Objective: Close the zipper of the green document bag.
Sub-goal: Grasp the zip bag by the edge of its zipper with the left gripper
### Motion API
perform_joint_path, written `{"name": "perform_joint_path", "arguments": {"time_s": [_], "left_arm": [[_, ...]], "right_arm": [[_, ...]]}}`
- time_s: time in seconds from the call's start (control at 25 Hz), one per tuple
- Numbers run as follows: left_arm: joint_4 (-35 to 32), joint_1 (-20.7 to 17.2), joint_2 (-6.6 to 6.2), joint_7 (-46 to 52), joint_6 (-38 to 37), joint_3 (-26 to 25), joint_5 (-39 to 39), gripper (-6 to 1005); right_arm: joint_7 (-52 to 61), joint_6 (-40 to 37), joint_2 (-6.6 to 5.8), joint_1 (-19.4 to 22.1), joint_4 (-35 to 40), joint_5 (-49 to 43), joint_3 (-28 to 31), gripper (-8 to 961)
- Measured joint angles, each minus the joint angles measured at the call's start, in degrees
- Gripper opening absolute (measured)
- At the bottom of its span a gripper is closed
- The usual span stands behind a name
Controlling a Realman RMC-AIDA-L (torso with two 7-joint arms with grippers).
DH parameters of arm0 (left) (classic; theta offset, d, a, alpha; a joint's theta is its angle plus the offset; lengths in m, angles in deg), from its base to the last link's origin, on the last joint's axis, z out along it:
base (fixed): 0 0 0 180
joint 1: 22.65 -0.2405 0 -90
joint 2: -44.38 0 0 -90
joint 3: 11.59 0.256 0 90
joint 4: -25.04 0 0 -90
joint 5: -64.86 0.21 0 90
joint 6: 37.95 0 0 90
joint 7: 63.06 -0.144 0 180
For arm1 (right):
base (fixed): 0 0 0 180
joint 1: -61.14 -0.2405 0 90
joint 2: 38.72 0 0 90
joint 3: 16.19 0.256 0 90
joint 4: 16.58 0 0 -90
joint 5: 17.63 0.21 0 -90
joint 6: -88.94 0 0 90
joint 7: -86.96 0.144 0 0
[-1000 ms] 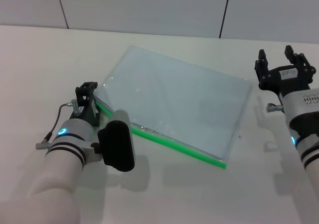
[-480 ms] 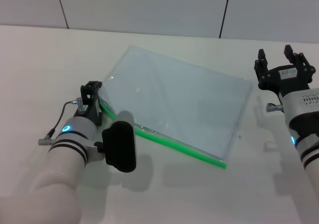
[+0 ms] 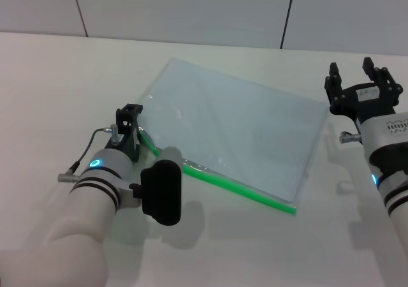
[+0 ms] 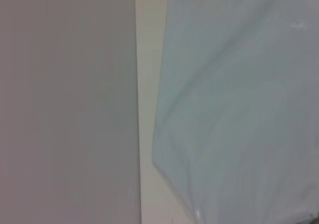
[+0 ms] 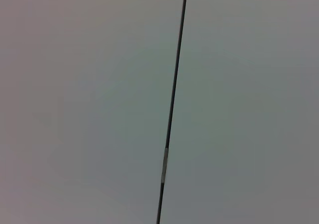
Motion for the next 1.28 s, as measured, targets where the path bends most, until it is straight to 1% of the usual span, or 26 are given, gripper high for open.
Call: {"name": "perform_joint_path", "arguments": {"time_s": [1.28], "left_arm": [[-0.27,-0.44,0.11,-4.12,-0.51,0.00,1.71,393]], "right_arm": [[-0.09,-0.44,0.00,-0.10,0.00,-0.04,0.00,576]]}}
